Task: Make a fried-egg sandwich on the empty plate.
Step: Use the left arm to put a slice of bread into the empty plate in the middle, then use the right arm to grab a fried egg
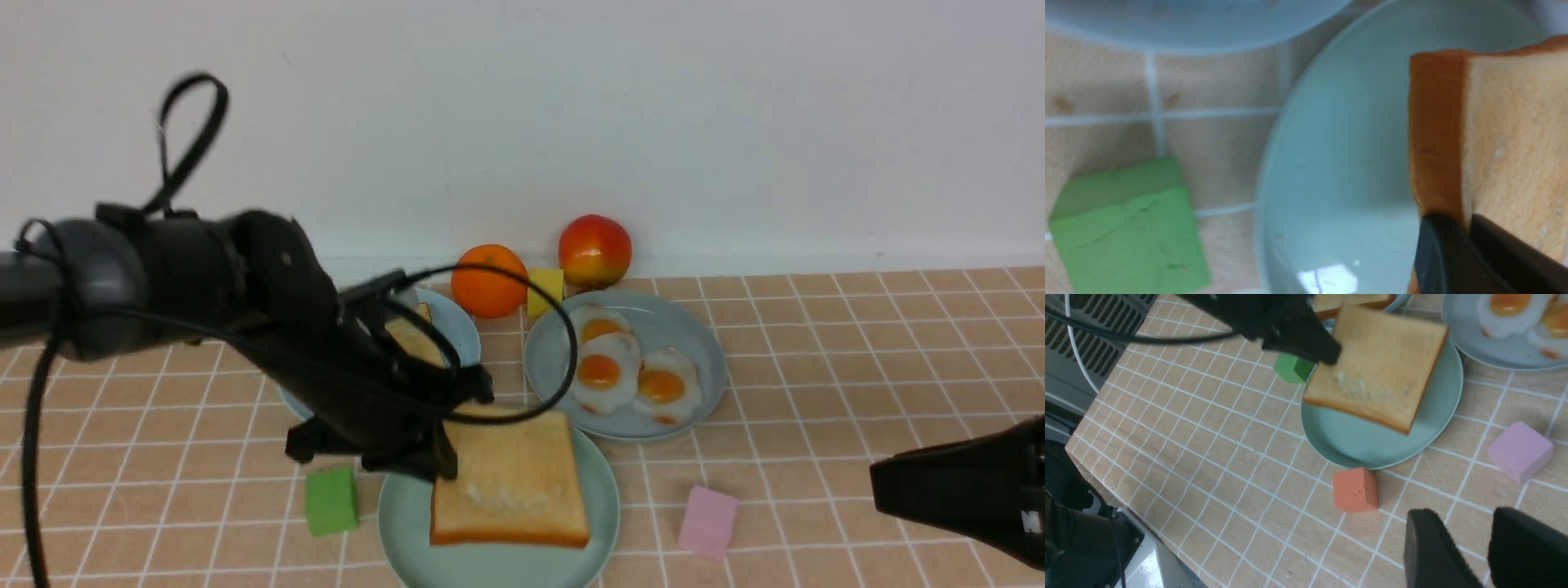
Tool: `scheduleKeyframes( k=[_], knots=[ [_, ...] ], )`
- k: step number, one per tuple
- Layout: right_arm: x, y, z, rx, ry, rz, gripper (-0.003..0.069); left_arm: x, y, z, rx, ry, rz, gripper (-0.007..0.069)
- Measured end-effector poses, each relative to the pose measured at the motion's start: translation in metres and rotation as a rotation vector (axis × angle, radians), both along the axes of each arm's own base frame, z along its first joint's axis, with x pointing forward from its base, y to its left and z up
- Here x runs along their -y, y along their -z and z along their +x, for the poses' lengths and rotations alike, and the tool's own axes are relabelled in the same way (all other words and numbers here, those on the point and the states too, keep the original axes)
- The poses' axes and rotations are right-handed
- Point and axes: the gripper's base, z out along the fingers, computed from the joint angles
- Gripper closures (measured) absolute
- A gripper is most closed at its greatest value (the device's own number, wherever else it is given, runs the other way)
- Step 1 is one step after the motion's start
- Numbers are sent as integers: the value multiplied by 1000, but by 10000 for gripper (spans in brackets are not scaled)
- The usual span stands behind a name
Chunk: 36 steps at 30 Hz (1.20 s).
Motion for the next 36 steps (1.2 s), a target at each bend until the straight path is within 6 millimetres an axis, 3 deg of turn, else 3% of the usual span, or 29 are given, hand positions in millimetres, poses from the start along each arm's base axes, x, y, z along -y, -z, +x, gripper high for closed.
scheduleKeyframes(
  k=[4,9,13,18,22,25,26,29,32,33,35,36],
  knots=[
    [0,0,0,0,0,0,419,0,19,3,-38,-5,23,606],
    [0,0,0,0,0,0,419,0,23,4,-39,-7,28,565],
    [0,0,0,0,0,1,419,-2,16,3,-7,16,49,447],
    [-1,-3,3,36,-10,12,419,-5,-15,-1,75,42,48,228],
    [-3,-13,10,87,-86,-22,419,-7,-46,-5,139,70,42,116],
    [-5,-38,33,100,-115,-11,419,-11,-102,-18,250,142,31,50],
    [-5,-42,34,106,-113,-9,419,-11,-103,-18,254,145,31,48],
    [-3,-51,65,30,-57,2,414,-19,-146,-42,361,210,22,53],
    [-6,-50,82,-18,-48,-5,408,-24,-162,-61,411,256,5,83],
    [-18,-49,94,-51,-78,-20,402,-27,-168,-76,462,320,-9,134],
    [-27,-48,99,-71,-98,-30,399,-28,-171,-88,496,365,-32,182],
    [-43,-44,109,-96,-107,-60,392,-30,-172,-105,542,417,-69,261]
  ],
)
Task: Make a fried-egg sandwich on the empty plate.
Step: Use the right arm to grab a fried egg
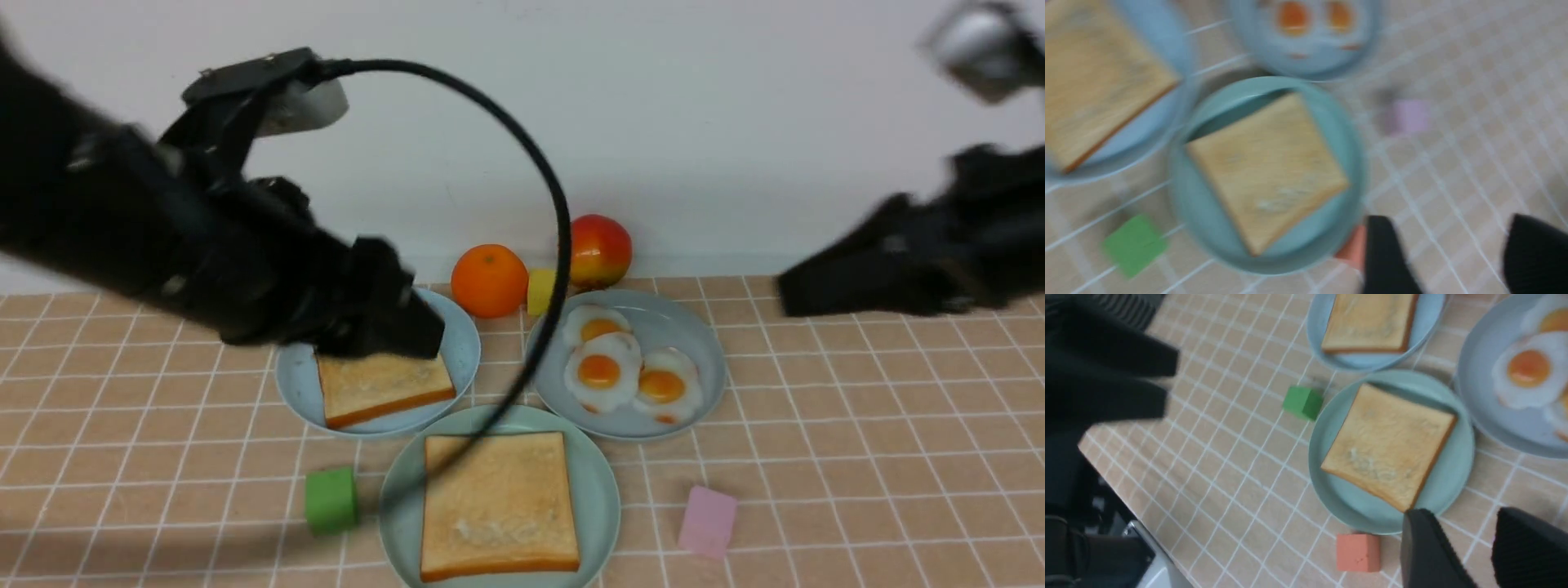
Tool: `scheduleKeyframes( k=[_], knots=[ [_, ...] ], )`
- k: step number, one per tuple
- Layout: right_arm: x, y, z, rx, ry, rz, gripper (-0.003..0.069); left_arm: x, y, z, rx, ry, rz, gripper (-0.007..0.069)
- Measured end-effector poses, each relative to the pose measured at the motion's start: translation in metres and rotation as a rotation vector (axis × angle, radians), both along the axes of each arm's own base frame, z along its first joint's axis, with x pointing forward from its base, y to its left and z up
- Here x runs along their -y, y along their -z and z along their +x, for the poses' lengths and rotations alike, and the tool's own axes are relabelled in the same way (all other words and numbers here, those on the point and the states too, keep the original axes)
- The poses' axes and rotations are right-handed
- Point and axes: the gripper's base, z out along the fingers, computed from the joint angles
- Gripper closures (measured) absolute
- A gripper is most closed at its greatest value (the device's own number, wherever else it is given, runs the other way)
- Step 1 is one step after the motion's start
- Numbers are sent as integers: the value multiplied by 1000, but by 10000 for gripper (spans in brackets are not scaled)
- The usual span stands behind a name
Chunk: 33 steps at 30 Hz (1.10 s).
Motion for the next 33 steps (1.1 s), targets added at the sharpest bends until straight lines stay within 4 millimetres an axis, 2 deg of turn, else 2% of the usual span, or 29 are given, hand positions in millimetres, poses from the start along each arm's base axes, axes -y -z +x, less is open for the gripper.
scheduleKeyframes(
  k=[1,2,3,4,5,6,7,13,14,15,19,20,25,33],
  knots=[
    [-7,3,6,-10,8,-22,389,-1,1,-8,22,30,-11,318],
    [-10,3,7,-12,11,-32,387,-1,1,-8,28,35,-7,330],
    [-19,10,21,-18,66,-75,380,-4,7,-20,46,69,-16,440],
    [-22,15,31,-25,115,-95,375,-5,12,-24,45,77,-16,501],
    [-21,14,31,-21,126,-96,374,-5,13,-25,44,78,-15,513],
    [-23,26,48,-43,208,-113,368,-7,21,-29,28,86,-3,592],
    [-24,35,59,-62,252,-118,365,-7,27,-30,15,90,5,635],
    [-31,98,113,-219,354,-137,330,-7,33,-32,-15,97,0,638],
    [-31,100,115,-223,354,-138,330,-7,33,-32,-15,97,0,638],
    [-36,114,129,-245,357,-137,311,-6,33,-32,-16,99,-4,638],
    [-39,135,150,-283,366,-127,289,-6,33,-33,-17,100,-6,638],
    [-37,147,161,-309,383,-113,284,-6,33,-33,-17,100,-5,638],
    [-31,172,180,-360,431,-73,281,-6,33,-33,-17,100,-6,638],
    [-37,196,190,-393,416,19,280,-7,33,-32,-12,102,7,638]
  ],
)
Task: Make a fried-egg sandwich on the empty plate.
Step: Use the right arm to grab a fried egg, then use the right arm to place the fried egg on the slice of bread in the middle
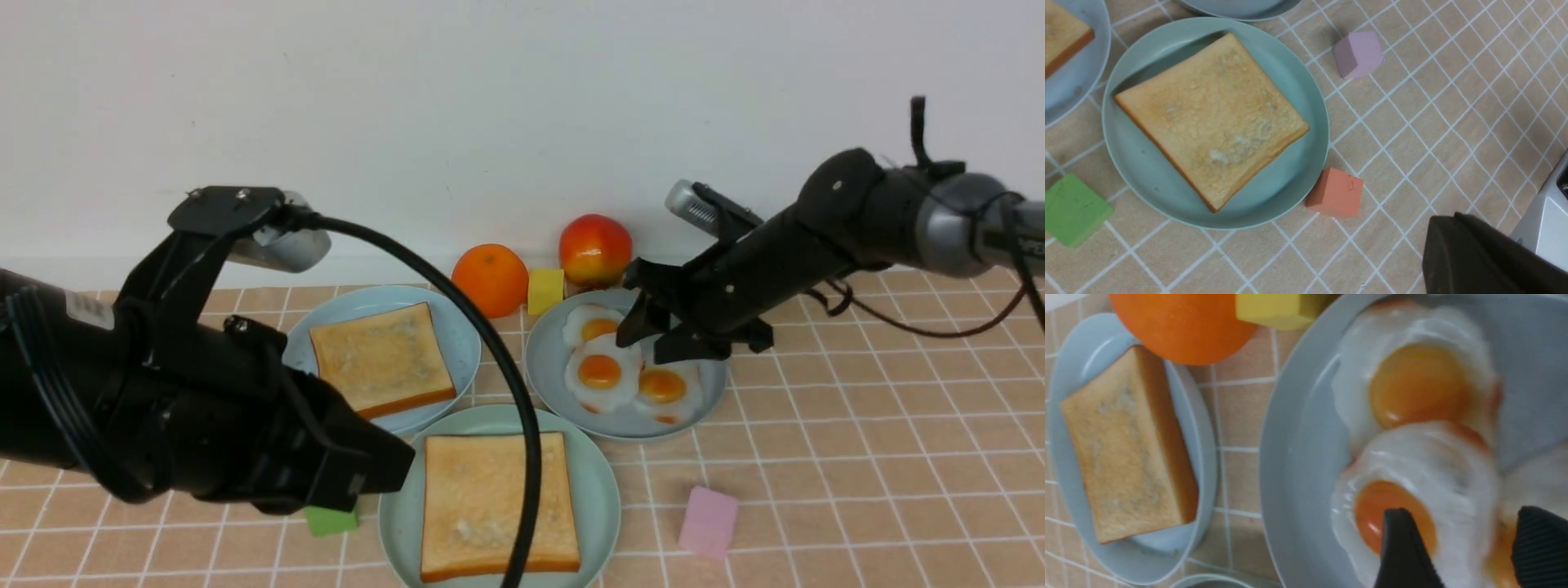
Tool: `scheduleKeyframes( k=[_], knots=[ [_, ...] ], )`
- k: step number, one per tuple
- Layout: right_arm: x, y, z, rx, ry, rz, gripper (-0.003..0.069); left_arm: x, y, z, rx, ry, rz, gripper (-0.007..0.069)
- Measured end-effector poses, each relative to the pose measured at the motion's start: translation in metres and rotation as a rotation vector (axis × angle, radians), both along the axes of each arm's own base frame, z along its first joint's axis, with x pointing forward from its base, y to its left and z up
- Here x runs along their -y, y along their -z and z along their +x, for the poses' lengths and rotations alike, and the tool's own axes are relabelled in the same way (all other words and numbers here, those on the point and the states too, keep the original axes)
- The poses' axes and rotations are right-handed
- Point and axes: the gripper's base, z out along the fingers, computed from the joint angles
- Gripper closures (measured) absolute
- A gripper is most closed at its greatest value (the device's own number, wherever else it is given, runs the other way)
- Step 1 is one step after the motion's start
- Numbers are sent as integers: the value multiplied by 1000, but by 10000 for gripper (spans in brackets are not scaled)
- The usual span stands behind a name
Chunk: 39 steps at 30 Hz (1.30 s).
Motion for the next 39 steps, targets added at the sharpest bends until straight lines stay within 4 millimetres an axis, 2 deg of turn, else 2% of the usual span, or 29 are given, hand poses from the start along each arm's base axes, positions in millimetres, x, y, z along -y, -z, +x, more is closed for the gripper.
scheduleKeyframes(
  k=[7,11,14,20,22,27,32,34,36,39],
  knots=[
    [-1,16,4,-11,13,13,280,0,0,0,1,0,4,638],
    [-1,17,4,-13,15,15,284,0,0,0,2,1,5,638],
    [-2,17,4,-13,15,15,317,0,0,0,2,1,5,638],
    [-1,20,3,-34,5,17,549,0,0,0,2,1,5,638],
    [0,19,3,-37,9,25,571,0,0,0,3,1,6,638],
    [10,6,3,-30,10,32,570,-3,2,1,19,7,50,637],
    [18,-35,-5,37,-44,38,570,-11,2,-6,-8,-25,117,634],
    [14,-48,-12,55,-97,41,570,-14,1,-9,-31,-56,122,631],
    [0,-57,-22,62,-193,40,570,-16,2,-12,-62,-78,134,629],
    [-27,-56,-38,56,-346,35,570,-18,4,-15,-106,-82,153,627]
  ],
)
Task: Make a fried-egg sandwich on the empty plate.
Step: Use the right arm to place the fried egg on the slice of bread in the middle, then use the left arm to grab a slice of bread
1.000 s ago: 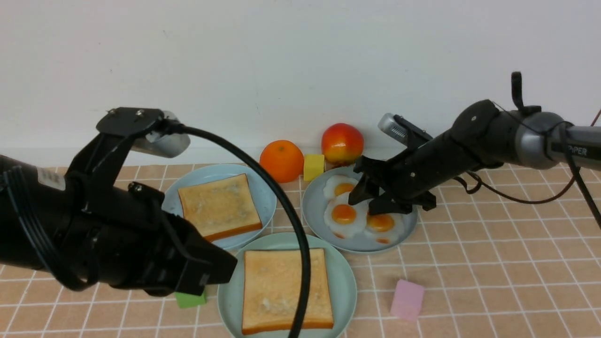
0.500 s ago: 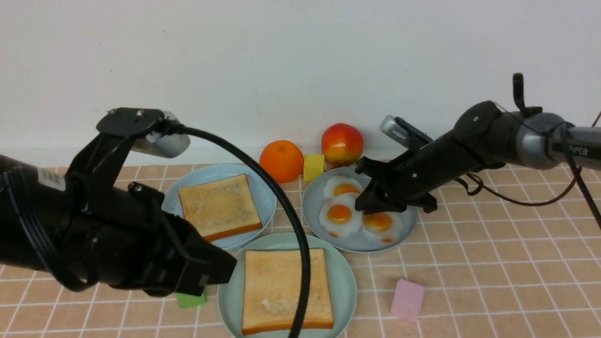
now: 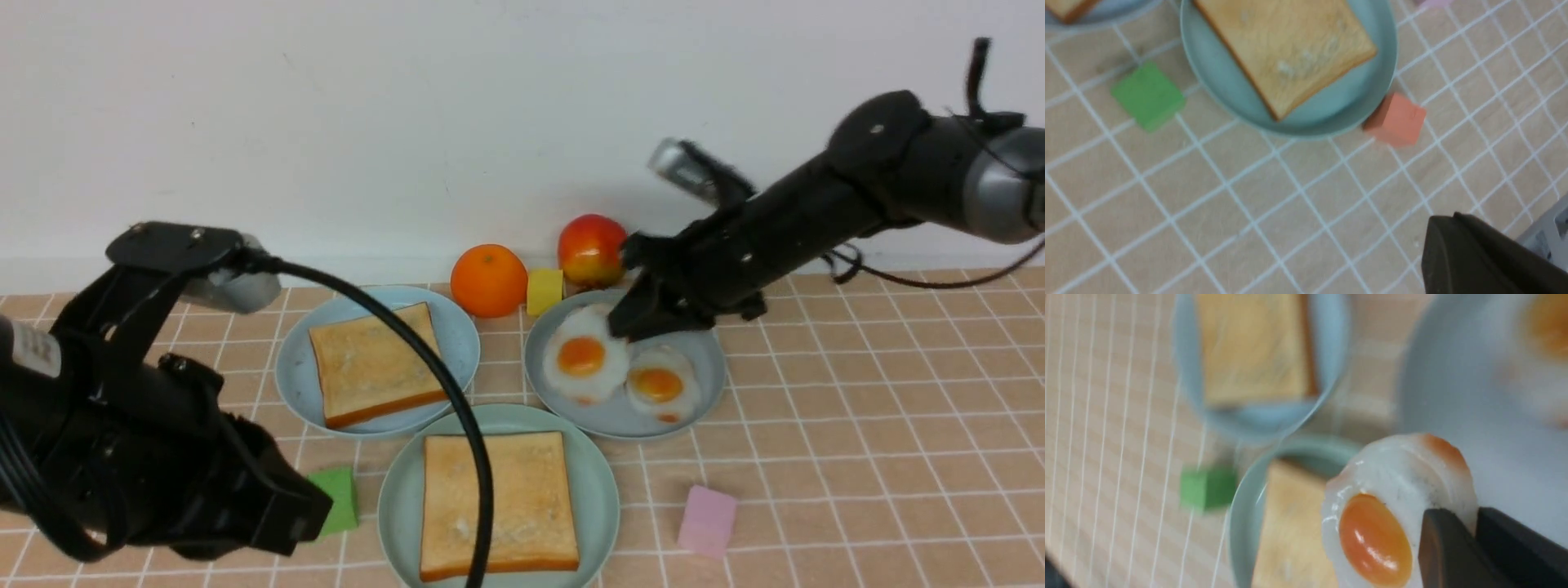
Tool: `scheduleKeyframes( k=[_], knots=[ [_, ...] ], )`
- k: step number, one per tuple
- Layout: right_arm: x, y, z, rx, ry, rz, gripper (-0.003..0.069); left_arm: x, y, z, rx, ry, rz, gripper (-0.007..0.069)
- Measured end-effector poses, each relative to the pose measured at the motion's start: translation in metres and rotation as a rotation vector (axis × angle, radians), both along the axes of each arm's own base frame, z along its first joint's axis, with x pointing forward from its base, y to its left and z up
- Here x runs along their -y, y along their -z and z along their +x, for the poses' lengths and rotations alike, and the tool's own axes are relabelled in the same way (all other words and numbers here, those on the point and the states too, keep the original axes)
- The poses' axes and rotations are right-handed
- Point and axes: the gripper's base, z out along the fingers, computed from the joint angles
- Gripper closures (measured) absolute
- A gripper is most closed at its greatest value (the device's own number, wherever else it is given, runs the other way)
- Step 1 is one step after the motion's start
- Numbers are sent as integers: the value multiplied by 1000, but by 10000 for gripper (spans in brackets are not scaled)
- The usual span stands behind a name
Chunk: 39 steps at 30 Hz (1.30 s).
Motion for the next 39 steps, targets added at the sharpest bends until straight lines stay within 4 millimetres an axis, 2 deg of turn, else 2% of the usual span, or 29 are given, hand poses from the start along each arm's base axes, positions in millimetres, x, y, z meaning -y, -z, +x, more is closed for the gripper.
scheduleKeyframes(
  k=[6,9,14,19,23,25,29,30,31,32,33,34,35,36,38,39],
  knots=[
    [-56,19,-25,-9,-189,-23,570,-1,2,-3,-33,9,14,623],
    [-72,31,-30,-13,-216,-35,570,-1,2,-3,-32,11,15,617],
    [-76,49,-30,-40,-222,-56,570,-1,2,-3,-30,12,16,611],
    [-76,54,-29,-43,-226,-69,543,-1,1,-2,-18,6,12,608],
    [-74,49,-31,-33,-250,-90,385,0,-2,5,47,-25,-12,606],
    [-71,41,-33,-8,-266,-109,310,0,-4,9,92,-46,-28,604],
    [-62,7,-40,79,-305,-165,171,2,-9,21,190,-110,-70,596],
    [-56,-16,-48,113,-311,-191,124,3,-7,31,209,-163,-94,591],
    [-56,-16,-48,109,-312,-198,119,3,-7,33,218,-173,-100,589],
    [-48,-40,-57,140,-314,-229,87,5,-2,44,219,-229,-117,585],
    [-47,-43,-58,142,-314,-233,87,6,0,47,214,-236,-114,585],
    [-40,-61,-67,159,-312,-262,76,8,8,58,197,-292,-126,581],
    [-36,-68,-71,165,-310,-274,75,9,11,62,192,-306,-127,578],
    [-27,-91,-83,189,-302,-301,79,12,25,77,161,-373,-133,568],
    [-18,-113,-97,219,-293,-313,93,16,43,92,101,-437,-130,554],
    [-18,-115,-98,226,-291,-311,95,16,45,93,92,-449,-132,550]
  ],
)
